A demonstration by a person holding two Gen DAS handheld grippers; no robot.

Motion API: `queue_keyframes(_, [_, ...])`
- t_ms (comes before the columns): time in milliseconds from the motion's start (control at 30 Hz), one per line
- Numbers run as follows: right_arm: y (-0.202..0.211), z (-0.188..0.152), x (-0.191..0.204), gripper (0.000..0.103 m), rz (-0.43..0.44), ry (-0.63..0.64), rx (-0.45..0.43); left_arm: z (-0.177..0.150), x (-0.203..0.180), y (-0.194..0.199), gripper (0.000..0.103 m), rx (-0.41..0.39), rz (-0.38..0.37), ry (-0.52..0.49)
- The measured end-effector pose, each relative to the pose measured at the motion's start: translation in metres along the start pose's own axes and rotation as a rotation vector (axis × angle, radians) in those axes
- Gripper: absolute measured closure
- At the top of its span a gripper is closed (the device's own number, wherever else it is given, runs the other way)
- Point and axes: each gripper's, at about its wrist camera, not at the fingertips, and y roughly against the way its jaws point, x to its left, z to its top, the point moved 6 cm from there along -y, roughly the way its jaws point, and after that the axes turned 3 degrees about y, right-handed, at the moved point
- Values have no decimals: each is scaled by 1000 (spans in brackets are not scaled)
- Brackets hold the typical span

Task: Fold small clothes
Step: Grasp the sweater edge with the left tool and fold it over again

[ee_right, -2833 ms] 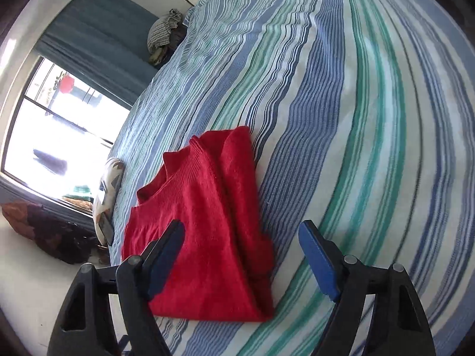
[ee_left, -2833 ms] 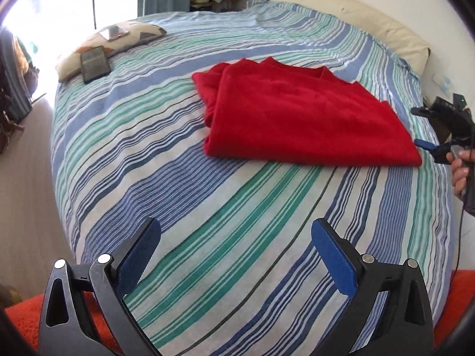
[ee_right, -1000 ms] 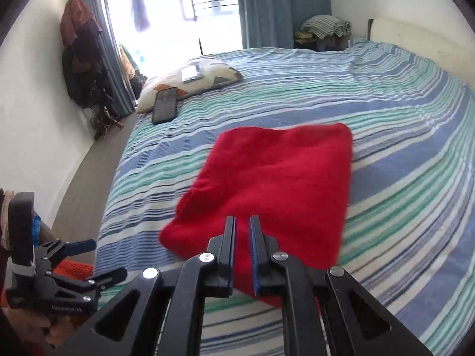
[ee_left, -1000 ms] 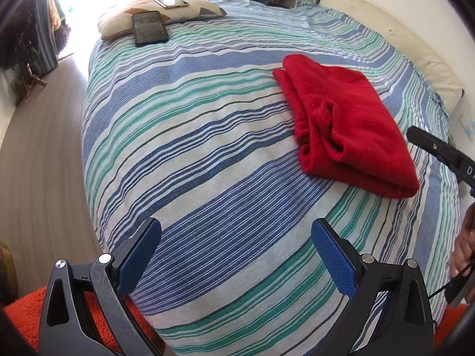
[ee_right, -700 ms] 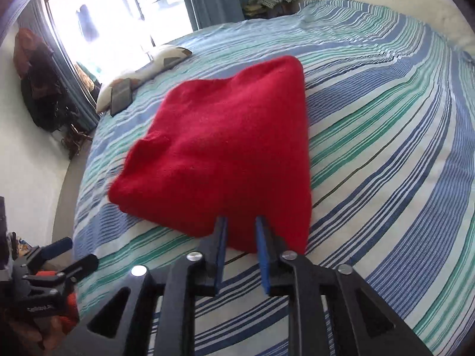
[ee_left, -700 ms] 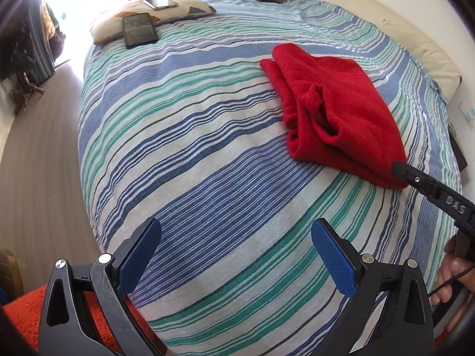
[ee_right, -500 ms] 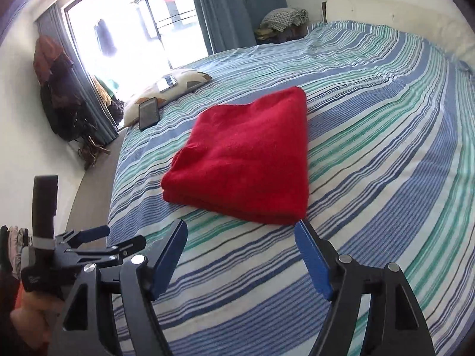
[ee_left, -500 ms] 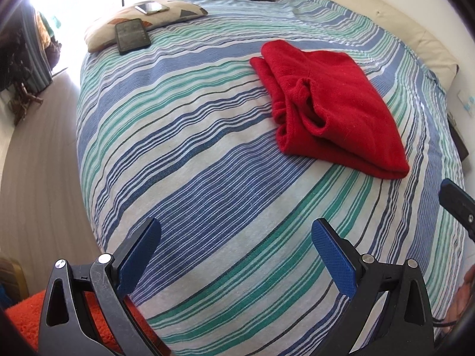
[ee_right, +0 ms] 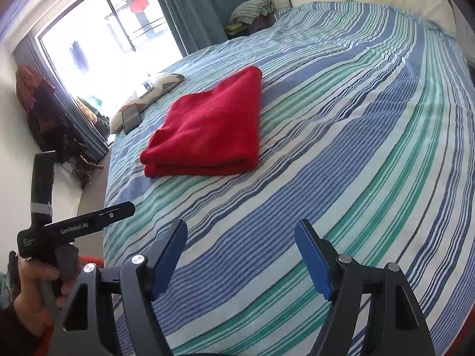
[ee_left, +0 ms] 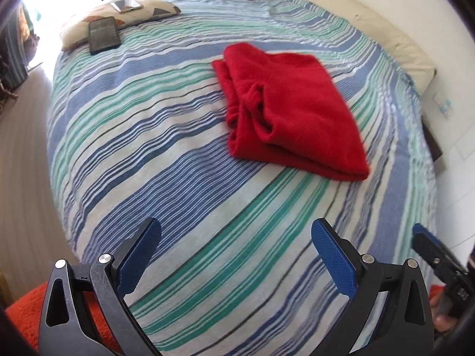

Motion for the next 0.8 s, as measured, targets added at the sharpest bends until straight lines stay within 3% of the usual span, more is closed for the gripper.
queue_keyframes(67, [-6, 23, -6, 28, 22, -8, -8, 26, -7, 1, 1, -14, -74, 31])
queue_keyframes(167, [-28, 68, -16, 25, 86, -47, -7, 68, -14, -19, 1, -5, -110, 54])
queue_keyframes(300, [-77, 123, -33, 21, 174, -132, 13, 103, -9, -66, 1, 41, 19, 22])
queue_keyframes(433, [-144, 143, -42, 21, 238, -185, 103, 108, -3, -98, 1, 92, 143, -55])
queue_keyframes(533, [-189, 138, -37, 21, 330, -236, 171, 110, 7, -110, 0, 119, 122, -10])
queue_keyframes(567, [-198, 137, -33, 28, 352, -229, 175, 110, 9, -111, 0, 121, 101, 19])
queue_keyframes(600, [-203, 137, -26, 47, 357, -200, 168, 111, 9, -112, 0, 121, 86, 42])
queue_keyframes(633, [-207, 136, -20, 55, 340, -166, 176, 111, 8, -113, 4, 126, 75, 48])
queue_keyframes(700, [-207, 139, -10, 67, 274, -89, 167, 110, -2, -117, 47, 138, 31, 15])
queue_keyframes(733, [-203, 141, -2, 68, 248, -38, 154, 110, -9, -116, 76, 151, -11, 14])
queue_keyframes(800, [-186, 151, 12, 71, 199, 67, 114, 116, -19, -104, 81, 114, 17, -4])
